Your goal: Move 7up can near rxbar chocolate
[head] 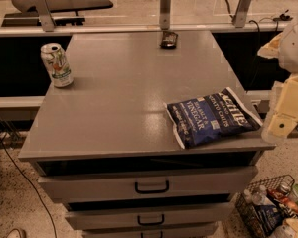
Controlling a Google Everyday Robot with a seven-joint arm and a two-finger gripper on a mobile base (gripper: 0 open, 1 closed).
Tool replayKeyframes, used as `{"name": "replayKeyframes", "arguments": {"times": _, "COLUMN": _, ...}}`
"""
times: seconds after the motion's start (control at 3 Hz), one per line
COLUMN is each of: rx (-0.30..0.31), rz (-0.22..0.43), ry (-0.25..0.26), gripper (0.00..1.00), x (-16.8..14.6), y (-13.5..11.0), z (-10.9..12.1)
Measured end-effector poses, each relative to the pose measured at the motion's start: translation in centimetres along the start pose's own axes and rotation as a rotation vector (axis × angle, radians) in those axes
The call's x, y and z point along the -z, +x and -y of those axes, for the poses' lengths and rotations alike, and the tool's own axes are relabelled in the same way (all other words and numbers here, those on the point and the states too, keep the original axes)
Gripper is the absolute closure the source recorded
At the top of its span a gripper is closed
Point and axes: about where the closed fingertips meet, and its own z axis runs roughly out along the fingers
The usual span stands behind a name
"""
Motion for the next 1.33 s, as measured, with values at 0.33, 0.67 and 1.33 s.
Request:
{"name": "replayKeyframes", "arguments": {"times": 0.33, "rx": 0.000, "rz": 0.000, "ry": 0.000, "gripper": 0.00, "x": 0.0, "y": 0.0, "z": 0.0}}
{"name": "replayKeyframes", "arguments": {"times": 0.67, "rx": 0.015, "rz": 0.087, "ry": -0.016, "gripper": 0.00, "x": -2.6, "y": -3.3, "z": 0.9}}
{"name": "replayKeyframes", "arguments": {"times": 1.33, "rx": 0.059, "rz": 0.411, "ry": -0.070, "gripper": 0.00, "x": -10.3, "y": -18.4, "z": 5.1}}
